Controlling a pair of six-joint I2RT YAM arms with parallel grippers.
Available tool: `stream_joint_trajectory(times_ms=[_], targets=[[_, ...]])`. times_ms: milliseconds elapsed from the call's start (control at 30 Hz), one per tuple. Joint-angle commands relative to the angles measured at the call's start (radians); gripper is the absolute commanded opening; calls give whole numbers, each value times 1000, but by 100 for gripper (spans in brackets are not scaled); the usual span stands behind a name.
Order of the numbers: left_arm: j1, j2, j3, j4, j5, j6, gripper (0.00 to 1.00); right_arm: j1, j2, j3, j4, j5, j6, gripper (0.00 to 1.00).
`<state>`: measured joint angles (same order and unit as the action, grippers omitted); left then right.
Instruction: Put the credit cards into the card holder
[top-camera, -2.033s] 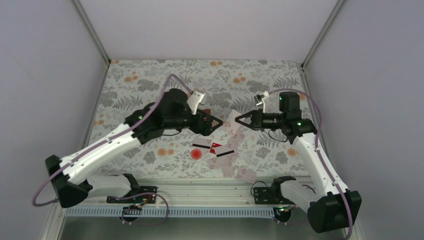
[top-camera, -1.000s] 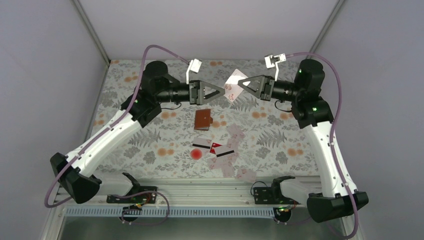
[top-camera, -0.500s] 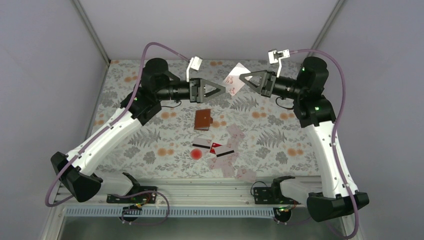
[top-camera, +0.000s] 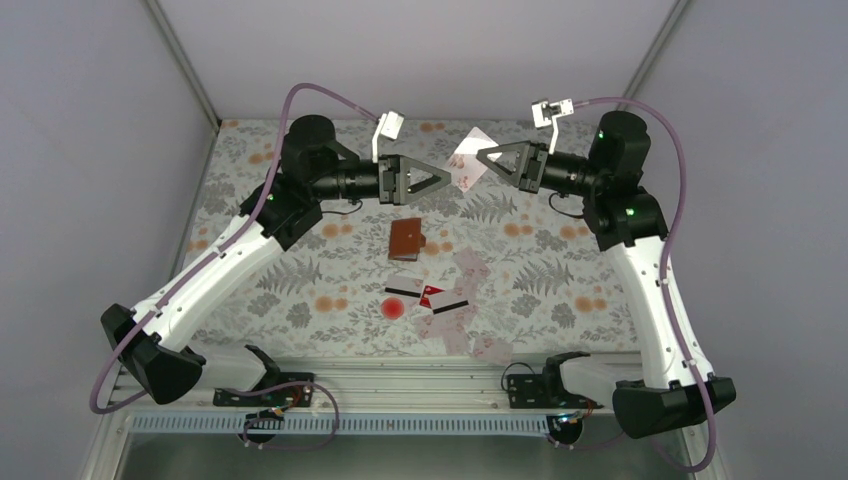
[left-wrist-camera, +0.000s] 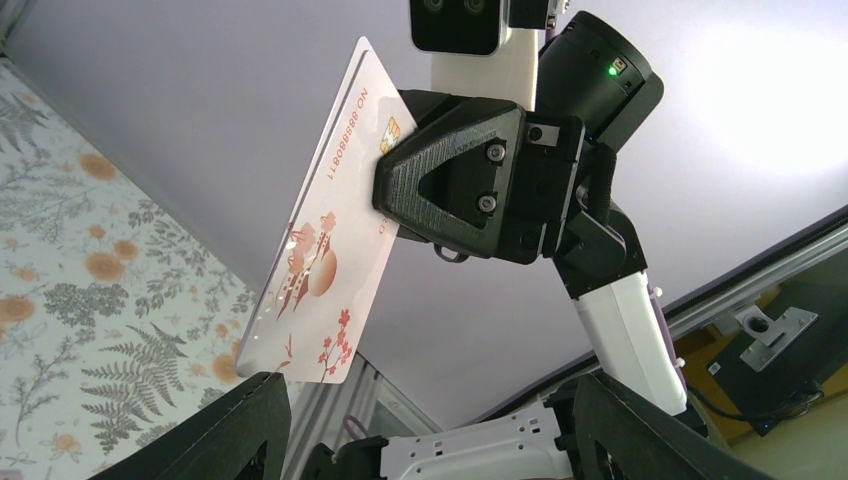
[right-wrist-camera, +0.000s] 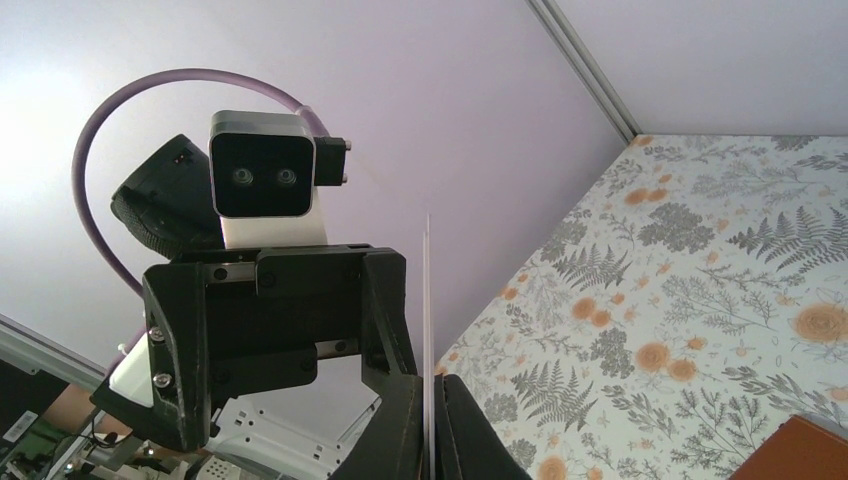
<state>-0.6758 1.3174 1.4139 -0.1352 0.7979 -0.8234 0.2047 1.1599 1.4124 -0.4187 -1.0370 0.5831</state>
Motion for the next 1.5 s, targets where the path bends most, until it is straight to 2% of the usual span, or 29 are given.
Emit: stream_joint_trajectory(times_ms=[0,667,1100,1467], targets=[[4,0,16,22,2,2,72,9,0,13,-12,-13,-20,4],[5,14,19,0,-61,13,72,9,9,42,0,-42,-31,4],[5,22,28,37,-46,-4,72,9,22,35,-31,-39,-63,4],[5,13,40,126,30,-45,72,9,27,1,-67,-2,-109,4]])
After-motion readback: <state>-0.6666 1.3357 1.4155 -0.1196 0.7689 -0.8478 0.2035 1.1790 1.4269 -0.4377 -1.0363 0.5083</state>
